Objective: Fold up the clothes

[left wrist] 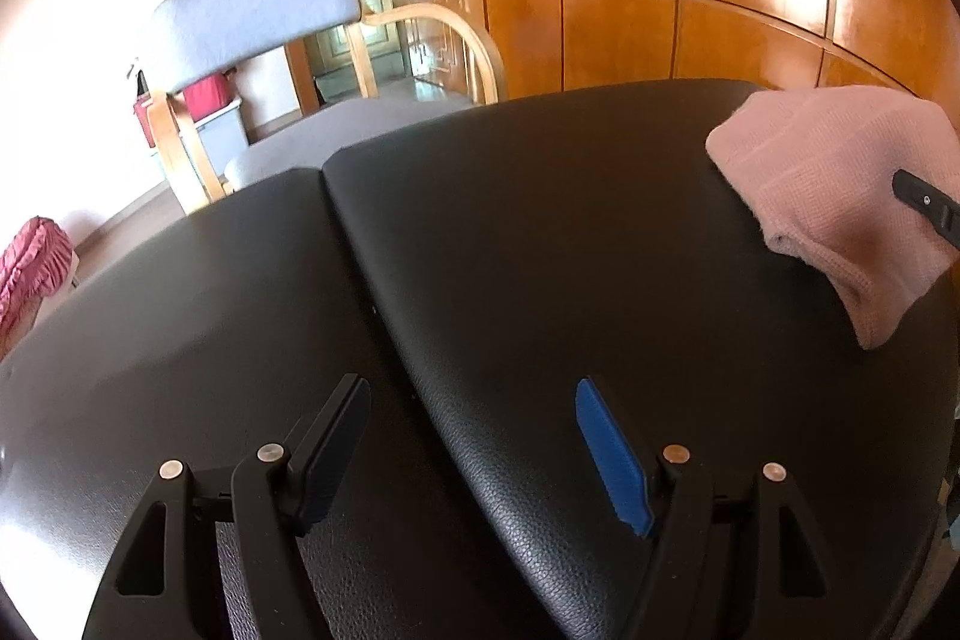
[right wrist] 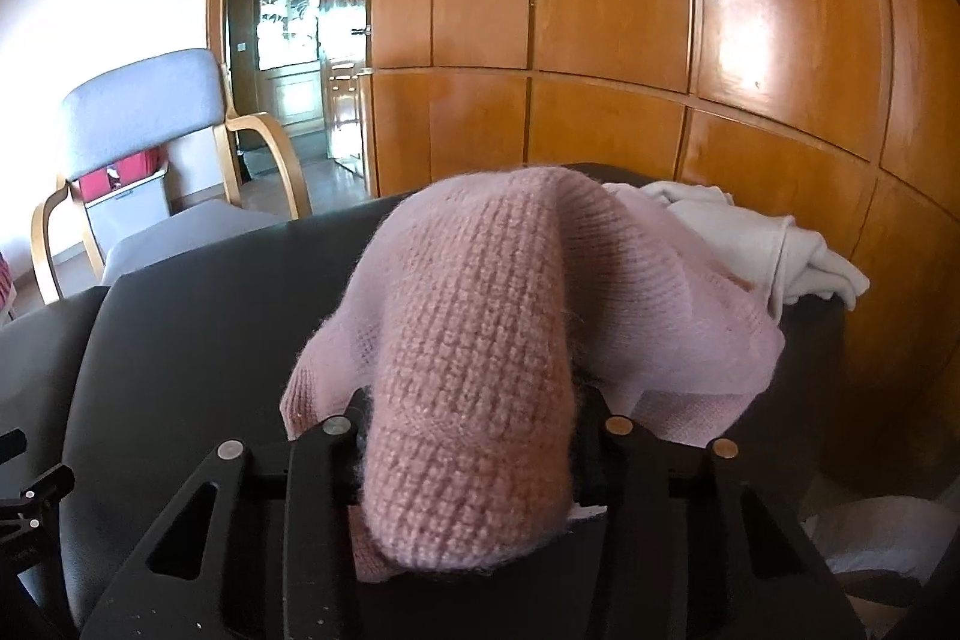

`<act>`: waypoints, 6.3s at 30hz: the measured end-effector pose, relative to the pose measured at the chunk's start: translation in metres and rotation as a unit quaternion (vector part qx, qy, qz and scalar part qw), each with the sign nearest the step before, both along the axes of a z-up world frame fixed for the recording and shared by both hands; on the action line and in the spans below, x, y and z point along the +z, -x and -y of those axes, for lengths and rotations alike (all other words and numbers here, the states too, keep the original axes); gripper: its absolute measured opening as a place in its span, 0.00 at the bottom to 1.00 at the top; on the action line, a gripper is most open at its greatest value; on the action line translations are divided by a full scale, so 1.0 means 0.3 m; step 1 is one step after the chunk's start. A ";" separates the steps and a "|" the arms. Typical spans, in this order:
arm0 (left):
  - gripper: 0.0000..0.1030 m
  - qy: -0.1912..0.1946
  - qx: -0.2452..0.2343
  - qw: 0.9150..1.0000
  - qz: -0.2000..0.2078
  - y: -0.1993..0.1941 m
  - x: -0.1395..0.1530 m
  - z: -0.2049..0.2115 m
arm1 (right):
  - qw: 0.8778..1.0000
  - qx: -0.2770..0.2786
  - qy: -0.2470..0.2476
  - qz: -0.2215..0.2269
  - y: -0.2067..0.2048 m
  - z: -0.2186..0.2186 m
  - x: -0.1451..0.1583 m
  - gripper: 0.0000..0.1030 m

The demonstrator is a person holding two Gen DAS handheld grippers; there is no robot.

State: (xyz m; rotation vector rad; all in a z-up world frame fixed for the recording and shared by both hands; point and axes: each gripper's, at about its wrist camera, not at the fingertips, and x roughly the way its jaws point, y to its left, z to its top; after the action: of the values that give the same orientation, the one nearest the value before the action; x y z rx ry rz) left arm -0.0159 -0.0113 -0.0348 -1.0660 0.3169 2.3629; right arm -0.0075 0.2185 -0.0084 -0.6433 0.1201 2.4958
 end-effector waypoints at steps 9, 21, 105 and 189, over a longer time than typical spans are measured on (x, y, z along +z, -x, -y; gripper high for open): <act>0.70 0.005 0.015 0.999 0.030 0.006 0.020 0.029 | 1.000 0.012 -0.003 0.012 0.012 -0.005 0.011 0.38; 0.70 0.018 0.033 0.999 0.040 -0.011 0.003 0.060 | 0.996 0.058 0.065 -0.001 0.015 0.024 0.027 0.33; 0.09 -0.248 -0.002 0.967 -0.048 0.045 0.570 0.554 | 0.984 0.064 0.159 -0.054 -0.200 -0.080 -0.011 0.71; 0.21 -0.089 0.182 0.975 -0.093 -0.081 0.296 1.305 | 0.750 0.641 0.152 0.053 0.000 0.985 0.031 0.64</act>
State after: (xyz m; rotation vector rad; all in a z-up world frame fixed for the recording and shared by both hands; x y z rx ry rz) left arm 0.0083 -0.4029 0.0540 -0.8792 -0.0311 2.7627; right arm -0.0075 -0.0770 0.0008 -1.3275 0.0273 3.7873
